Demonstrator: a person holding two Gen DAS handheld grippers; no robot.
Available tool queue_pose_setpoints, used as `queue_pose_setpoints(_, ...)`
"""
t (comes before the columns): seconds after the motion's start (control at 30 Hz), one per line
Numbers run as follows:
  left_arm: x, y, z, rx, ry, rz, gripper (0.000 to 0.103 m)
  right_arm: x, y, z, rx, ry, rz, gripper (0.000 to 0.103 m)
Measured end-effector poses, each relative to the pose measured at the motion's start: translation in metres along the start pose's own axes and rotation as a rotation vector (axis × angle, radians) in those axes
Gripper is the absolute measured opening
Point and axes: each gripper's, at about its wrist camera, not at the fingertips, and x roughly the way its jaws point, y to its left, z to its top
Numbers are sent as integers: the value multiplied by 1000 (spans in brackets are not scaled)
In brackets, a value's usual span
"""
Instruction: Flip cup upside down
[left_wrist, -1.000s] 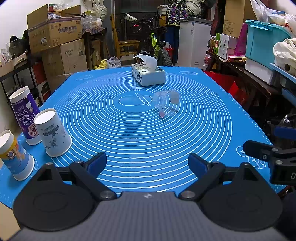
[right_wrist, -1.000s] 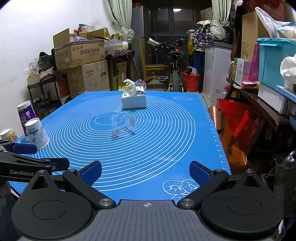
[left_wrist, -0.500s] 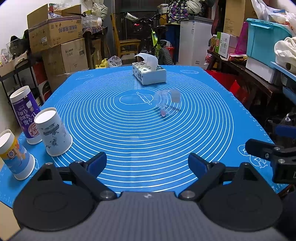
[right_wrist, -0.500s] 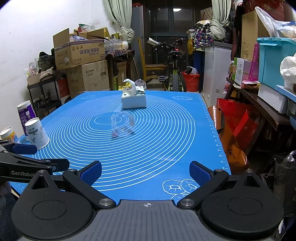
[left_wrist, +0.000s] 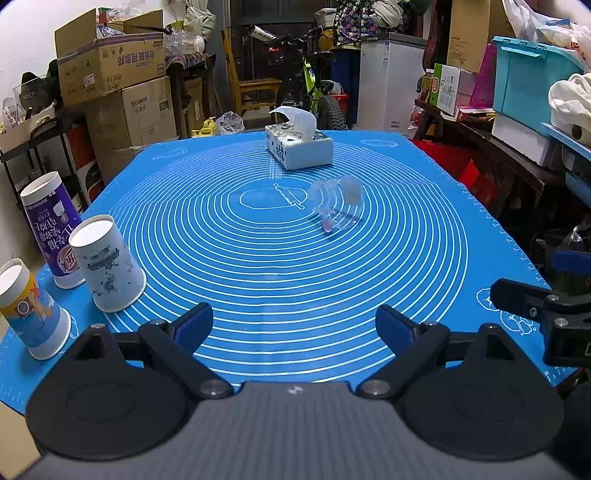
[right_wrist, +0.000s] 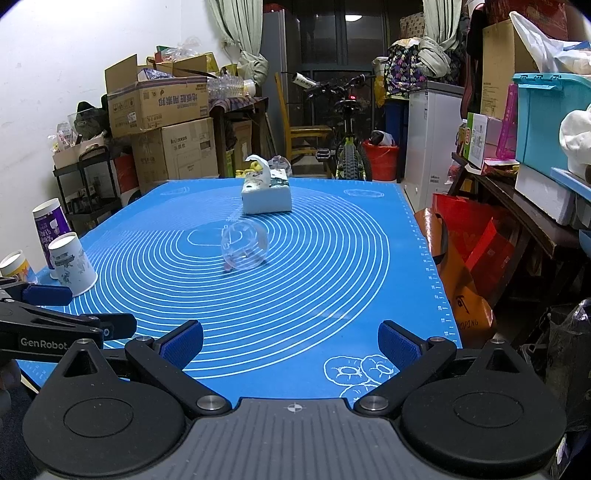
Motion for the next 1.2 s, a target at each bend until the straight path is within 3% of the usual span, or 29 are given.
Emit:
queue_pose_setpoints(0.5, 15, -4, 14, -21, -6, 7, 94, 10, -13, 5, 33, -14, -19, 100)
queue_pose_setpoints(0.87, 81, -11, 80, -274, 22, 47, 94, 40, -54, 34, 107, -83, -71, 100)
queue_pose_setpoints(1.03, 113, -32, 104, -277, -4, 94, 94, 51, -75, 41, 139, -105, -89, 100)
queue_pose_setpoints(1.2, 156, -50, 115, -264, 36, 136, 94, 66, -91, 37, 176, -88, -93, 100)
